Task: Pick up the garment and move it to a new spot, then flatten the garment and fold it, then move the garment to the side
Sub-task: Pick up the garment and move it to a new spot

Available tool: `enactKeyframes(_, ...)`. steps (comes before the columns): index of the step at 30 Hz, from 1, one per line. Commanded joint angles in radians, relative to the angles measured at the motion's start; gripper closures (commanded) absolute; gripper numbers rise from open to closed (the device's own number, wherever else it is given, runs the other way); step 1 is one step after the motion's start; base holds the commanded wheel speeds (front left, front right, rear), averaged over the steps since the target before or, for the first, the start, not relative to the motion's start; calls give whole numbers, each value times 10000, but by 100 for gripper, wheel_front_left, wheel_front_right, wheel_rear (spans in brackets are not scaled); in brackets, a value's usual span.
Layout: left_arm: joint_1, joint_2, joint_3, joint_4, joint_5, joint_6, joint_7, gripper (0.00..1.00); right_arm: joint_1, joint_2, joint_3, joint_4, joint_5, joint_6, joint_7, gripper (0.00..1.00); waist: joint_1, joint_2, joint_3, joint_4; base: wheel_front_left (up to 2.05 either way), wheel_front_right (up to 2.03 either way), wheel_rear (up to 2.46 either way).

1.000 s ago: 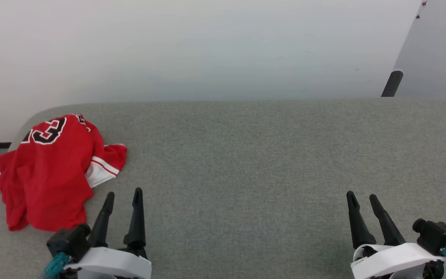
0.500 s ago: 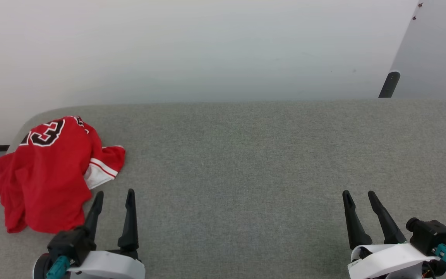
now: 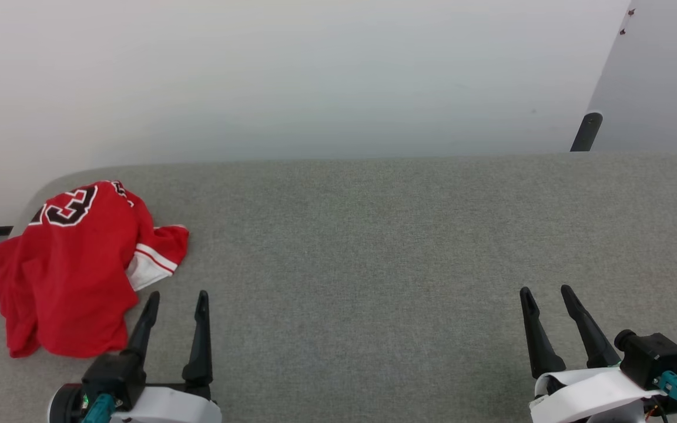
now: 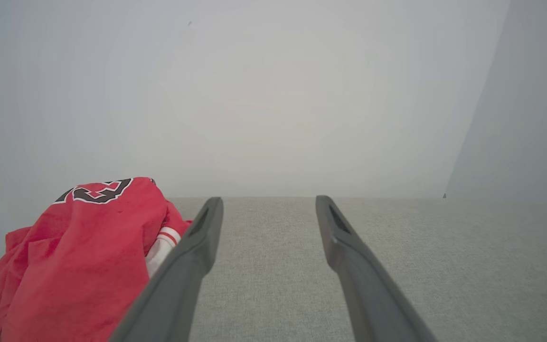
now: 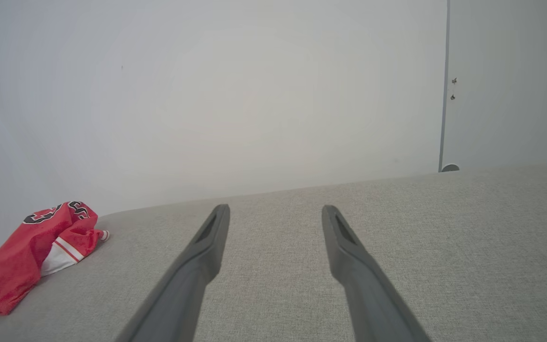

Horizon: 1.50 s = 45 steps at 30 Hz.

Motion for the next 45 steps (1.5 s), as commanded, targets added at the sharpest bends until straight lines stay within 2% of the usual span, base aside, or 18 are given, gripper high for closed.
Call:
enactKeyframes(1, 64, -13, 21, 1, -25, -41, -6, 0, 93, -44, -43, -27, -56, 6, -55, 0, 0, 0, -15, -2, 0, 0, 0)
enactKeyframes(18, 82, -33, 134, 192, -220, -68, -5, 0, 303, -33, -106, -117, -196, 4, -27, 0, 0, 0, -165, 292, 0, 0, 0)
enactKeyframes(37, 131, 100, 1386, 246, -43, -68, -2, 0, -61, 38, 847, 120, 122, 4, 115, 0, 0, 0, -444, 2433, 0, 0, 0)
enactKeyframes(45, 137, 141, 1532, 167, -25, -69, -2, 0, -179, 84, 1047, 264, 183, 4, 74, 0, 0, 0, -359, 2997, 0, 0, 0)
